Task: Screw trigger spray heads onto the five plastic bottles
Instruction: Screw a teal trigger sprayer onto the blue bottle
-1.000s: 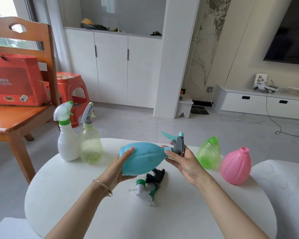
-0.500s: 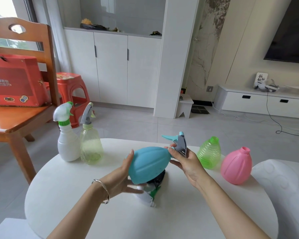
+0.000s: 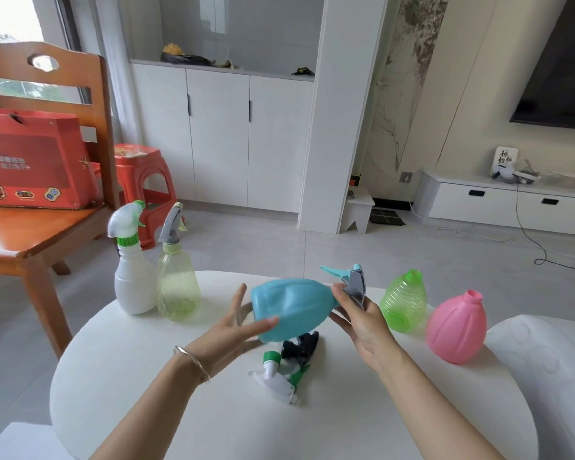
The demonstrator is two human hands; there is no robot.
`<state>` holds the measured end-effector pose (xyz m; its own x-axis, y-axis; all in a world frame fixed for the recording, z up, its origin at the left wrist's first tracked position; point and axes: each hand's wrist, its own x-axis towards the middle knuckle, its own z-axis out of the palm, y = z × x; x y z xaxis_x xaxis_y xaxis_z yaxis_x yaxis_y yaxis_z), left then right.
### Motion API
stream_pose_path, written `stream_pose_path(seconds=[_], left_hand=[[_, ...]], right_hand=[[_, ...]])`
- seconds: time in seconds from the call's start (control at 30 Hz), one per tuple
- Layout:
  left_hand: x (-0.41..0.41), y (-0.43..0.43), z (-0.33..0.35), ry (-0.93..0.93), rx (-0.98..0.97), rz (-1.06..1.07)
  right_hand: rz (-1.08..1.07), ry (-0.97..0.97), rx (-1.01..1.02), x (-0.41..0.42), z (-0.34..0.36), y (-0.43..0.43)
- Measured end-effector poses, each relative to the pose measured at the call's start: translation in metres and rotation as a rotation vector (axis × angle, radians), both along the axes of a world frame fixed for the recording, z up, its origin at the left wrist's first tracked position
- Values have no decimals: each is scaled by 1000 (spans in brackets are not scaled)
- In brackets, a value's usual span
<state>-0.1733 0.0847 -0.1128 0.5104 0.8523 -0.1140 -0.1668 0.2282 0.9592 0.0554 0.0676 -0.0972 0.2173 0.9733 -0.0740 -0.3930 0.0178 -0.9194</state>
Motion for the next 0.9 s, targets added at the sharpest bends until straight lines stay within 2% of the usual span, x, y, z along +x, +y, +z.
stream_pose_path(seconds=[0.07,0.17,0.3,0.4,0.47,0.5,0.67,0.8,0.9], left_hand=[[-1,0,4,-14,-4,-68],[3,-10,11,29,-161,-132],[1,-5,3,15,27,13],[-1,-4,7,-18,-49,-37],[2,-10,13,5,-212,-135],[3,-12,12,33,-233,-144],[0,-10,8,31,-25,-72],[1,-12,9,26,-194,-81],[0,-9,6,41,-199,-12]], right_hand=[[22,47,4,0,1,0],[64,35,33,-3,1,-1],[26,130,-28,-1,3,0],[55,207,-40,-3,4,0],[66,180,-35,-7,3,0],[64,168,-34,-8,3,0],[69,172,-30,-5,3,-1],[164,31,-16,-7,5,-3],[222,-9,-10,-6,7,-3]])
